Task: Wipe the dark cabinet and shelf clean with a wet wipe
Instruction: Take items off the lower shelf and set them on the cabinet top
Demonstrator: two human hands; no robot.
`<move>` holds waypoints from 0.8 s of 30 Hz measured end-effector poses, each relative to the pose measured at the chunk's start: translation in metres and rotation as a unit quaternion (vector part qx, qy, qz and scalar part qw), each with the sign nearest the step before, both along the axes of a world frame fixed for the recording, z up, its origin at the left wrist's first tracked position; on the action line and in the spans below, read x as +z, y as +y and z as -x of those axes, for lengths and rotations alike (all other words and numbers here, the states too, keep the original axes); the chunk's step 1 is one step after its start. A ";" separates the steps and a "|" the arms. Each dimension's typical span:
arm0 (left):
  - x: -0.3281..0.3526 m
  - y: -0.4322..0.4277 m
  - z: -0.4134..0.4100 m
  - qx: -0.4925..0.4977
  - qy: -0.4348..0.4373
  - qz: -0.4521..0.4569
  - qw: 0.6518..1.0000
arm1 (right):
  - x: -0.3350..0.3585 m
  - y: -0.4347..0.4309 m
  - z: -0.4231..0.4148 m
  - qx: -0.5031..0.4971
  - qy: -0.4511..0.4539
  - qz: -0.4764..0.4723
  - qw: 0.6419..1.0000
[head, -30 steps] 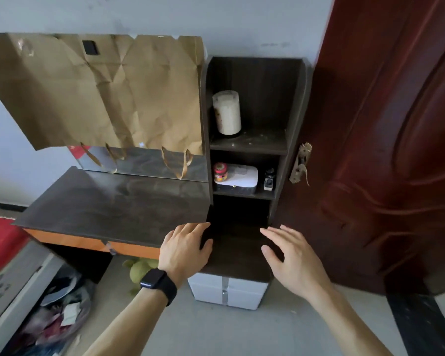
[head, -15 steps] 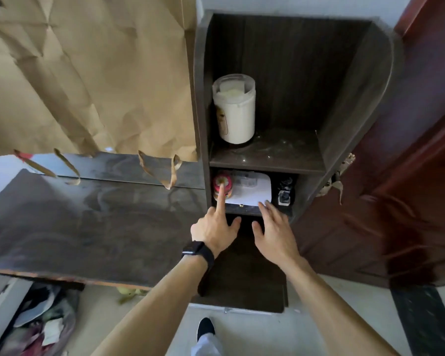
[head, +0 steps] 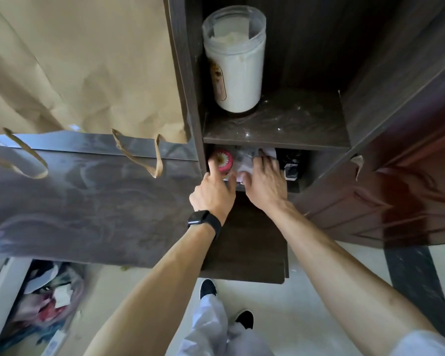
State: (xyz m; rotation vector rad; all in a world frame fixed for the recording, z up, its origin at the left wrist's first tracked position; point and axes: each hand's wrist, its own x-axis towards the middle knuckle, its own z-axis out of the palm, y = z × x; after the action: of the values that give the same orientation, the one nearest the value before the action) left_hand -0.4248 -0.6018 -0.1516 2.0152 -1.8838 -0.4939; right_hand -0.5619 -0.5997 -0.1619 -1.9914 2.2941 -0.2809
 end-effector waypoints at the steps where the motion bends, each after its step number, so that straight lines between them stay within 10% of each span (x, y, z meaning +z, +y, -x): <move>1: 0.001 -0.001 0.000 0.005 -0.002 0.000 1.000 | 0.002 0.000 0.001 -0.003 0.005 0.008 1.000; 19: 0.002 0.083 -0.036 -0.039 0.009 -0.016 0.999 | 0.001 0.133 0.033 -0.108 -0.280 0.033 0.953; 24: -0.071 0.137 -0.046 -0.064 -0.032 -0.120 0.990 | -0.082 0.210 0.050 -0.088 -0.251 -0.164 0.950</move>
State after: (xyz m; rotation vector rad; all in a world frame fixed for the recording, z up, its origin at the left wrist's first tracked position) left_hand -0.3792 -0.4645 -0.2224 2.0873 -2.0883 -0.7313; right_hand -0.6124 -0.3901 -0.2435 -1.3674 2.0242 -0.3450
